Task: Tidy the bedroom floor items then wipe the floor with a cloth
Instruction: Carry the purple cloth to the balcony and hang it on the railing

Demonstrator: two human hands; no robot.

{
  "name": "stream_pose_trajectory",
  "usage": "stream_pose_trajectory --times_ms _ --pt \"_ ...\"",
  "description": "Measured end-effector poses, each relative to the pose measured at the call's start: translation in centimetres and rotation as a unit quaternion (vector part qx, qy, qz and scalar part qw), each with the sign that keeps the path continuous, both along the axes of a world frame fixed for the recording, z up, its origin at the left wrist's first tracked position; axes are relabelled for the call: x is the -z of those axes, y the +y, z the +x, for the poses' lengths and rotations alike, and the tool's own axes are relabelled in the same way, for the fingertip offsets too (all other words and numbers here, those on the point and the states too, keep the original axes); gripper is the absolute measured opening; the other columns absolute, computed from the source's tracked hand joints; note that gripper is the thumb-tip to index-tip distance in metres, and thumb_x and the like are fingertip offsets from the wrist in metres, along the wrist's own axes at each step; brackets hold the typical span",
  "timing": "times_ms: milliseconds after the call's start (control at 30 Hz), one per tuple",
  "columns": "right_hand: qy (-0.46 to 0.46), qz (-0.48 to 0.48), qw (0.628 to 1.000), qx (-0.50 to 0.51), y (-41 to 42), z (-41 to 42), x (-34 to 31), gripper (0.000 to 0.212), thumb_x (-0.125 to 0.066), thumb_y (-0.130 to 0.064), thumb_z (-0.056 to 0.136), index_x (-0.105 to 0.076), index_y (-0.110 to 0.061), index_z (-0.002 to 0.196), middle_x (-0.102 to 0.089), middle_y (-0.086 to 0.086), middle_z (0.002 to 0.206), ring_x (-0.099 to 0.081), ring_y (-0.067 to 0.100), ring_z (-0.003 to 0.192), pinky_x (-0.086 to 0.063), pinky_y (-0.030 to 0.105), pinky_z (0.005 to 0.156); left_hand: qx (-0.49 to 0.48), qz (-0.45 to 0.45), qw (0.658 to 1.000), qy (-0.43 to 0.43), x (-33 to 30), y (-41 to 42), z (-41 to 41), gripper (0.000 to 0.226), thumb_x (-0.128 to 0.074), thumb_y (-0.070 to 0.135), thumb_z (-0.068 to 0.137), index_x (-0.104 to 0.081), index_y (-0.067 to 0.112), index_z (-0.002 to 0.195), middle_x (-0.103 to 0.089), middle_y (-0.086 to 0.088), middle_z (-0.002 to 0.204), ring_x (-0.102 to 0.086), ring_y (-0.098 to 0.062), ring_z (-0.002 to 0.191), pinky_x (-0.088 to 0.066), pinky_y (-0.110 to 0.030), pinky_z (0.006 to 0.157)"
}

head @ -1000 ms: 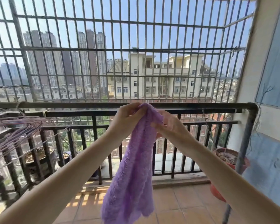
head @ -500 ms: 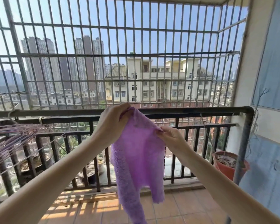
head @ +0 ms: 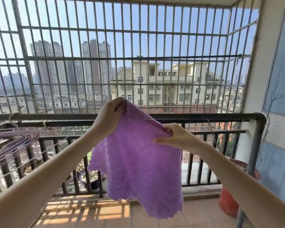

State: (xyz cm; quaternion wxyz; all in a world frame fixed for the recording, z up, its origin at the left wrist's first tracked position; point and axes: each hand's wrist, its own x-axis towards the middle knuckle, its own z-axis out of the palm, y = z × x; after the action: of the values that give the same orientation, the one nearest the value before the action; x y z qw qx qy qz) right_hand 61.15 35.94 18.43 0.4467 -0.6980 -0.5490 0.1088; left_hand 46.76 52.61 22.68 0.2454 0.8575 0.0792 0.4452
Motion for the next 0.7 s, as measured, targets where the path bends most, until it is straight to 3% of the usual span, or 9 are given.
stream_pose_trajectory --times_ms 67,167,300,367,433,533,600,667,700 --pt "-0.034 -0.024 0.999 0.016 -0.1 1.0 0.4 0.028 -0.081 -0.021 0.069 -0.067 -0.006 0.088 -0.069 0.008 0.086 -0.069 0.022 0.080 -0.058 0.036 0.075 0.009 -0.010 1.000 -0.004 -0.5 0.1 0.2 0.024 -0.039 0.013 0.099 -0.055 0.023 0.083 -0.053 0.011 0.073 -0.050 -0.001 0.070 -0.038 -0.015 0.065" --pt "-0.048 -0.060 0.997 0.017 0.0 2.7 1.4 0.025 -0.083 -0.023 0.068 -0.069 -0.004 0.077 -0.069 0.011 0.082 -0.068 0.025 0.080 -0.057 0.040 0.074 0.004 -0.028 1.000 -0.010 -1.2 0.2 0.2 0.019 -0.038 0.014 0.099 -0.055 0.020 0.092 -0.053 0.013 0.077 -0.050 0.002 0.074 -0.040 -0.013 0.069" --pt "-0.082 -0.042 0.995 0.031 0.0 3.6 2.2 0.057 -0.074 -0.063 0.057 -0.063 -0.007 0.059 -0.059 0.001 0.059 -0.054 0.014 0.054 -0.041 0.022 0.054 -0.007 -0.070 0.997 -0.019 -2.3 1.2 -0.3 0.021 -0.036 0.013 0.100 -0.056 0.019 0.103 -0.052 0.010 0.080 -0.048 0.001 0.074 -0.041 -0.014 0.068" --pt "-0.096 0.018 0.994 0.038 0.0 3.4 2.2 0.051 -0.062 -0.071 0.061 -0.061 -0.019 0.058 -0.056 -0.012 0.051 -0.048 0.002 0.046 -0.035 0.013 0.050 -0.007 -0.079 0.997 -0.013 -2.7 2.1 -0.7 0.024 -0.035 0.013 0.100 -0.057 0.015 0.109 -0.053 0.008 0.082 -0.049 -0.002 0.076 -0.043 -0.019 0.074" --pt "-0.096 0.066 0.992 0.044 0.0 3.3 1.8 0.035 -0.059 -0.062 0.069 -0.062 -0.027 0.066 -0.061 -0.016 0.056 -0.053 -0.002 0.051 -0.040 0.012 0.054 -0.007 -0.078 0.997 0.011 -2.8 3.0 -1.0 0.023 -0.036 0.011 0.100 -0.057 0.014 0.108 -0.053 0.006 0.083 -0.049 -0.003 0.076 -0.042 -0.019 0.070" --pt "-0.111 0.100 0.986 0.080 0.5 3.5 1.1 0.008 -0.065 -0.023 0.087 -0.066 -0.027 0.080 -0.068 -0.008 0.075 -0.063 0.008 0.071 -0.049 0.025 0.066 0.004 -0.047 0.997 0.054 -2.3 4.3 -1.6 0.010 -0.052 0.009 0.092 -0.055 0.015 0.100 -0.053 0.008 0.084 -0.050 0.000 0.076 -0.042 -0.015 0.061" --pt "-0.127 0.109 0.981 0.102 0.9 3.5 0.8 0.017 -0.063 -0.009 0.087 -0.067 -0.026 0.085 -0.068 -0.007 0.081 -0.063 0.008 0.077 -0.051 0.025 0.072 0.028 -0.018 0.997 0.073 -1.6 5.2 -2.0 0.020 -0.063 0.009 0.084 -0.055 0.019 0.100 -0.056 0.013 0.088 -0.057 0.006 0.075 -0.047 -0.010 0.060" --pt "-0.137 0.118 0.976 0.124 1.1 3.3 0.6 0.017 -0.063 -0.004 0.086 -0.069 -0.020 0.090 -0.066 -0.010 0.082 -0.061 0.005 0.078 -0.048 0.018 0.074 0.049 0.000 0.996 0.072 -1.0 6.0 -2.3 0.027 -0.063 0.004 0.083 -0.057 0.025 0.099 -0.060 0.018 0.086 -0.059 0.016 0.072 -0.045 -0.002 0.062" --pt "-0.145 0.122 0.972 0.137 1.2 3.2 0.5 0.016 -0.064 -0.003 0.085 -0.070 -0.016 0.092 -0.065 -0.010 0.082 -0.060 0.004 0.079 -0.046 0.013 0.074 0.043 0.017 0.997 0.067 -0.7 6.5 -2.3 0.027 -0.062 0.002 0.083 -0.060 0.027 0.093 -0.062 0.019 0.081 -0.061 0.014 0.072 -0.044 -0.001 0.063"
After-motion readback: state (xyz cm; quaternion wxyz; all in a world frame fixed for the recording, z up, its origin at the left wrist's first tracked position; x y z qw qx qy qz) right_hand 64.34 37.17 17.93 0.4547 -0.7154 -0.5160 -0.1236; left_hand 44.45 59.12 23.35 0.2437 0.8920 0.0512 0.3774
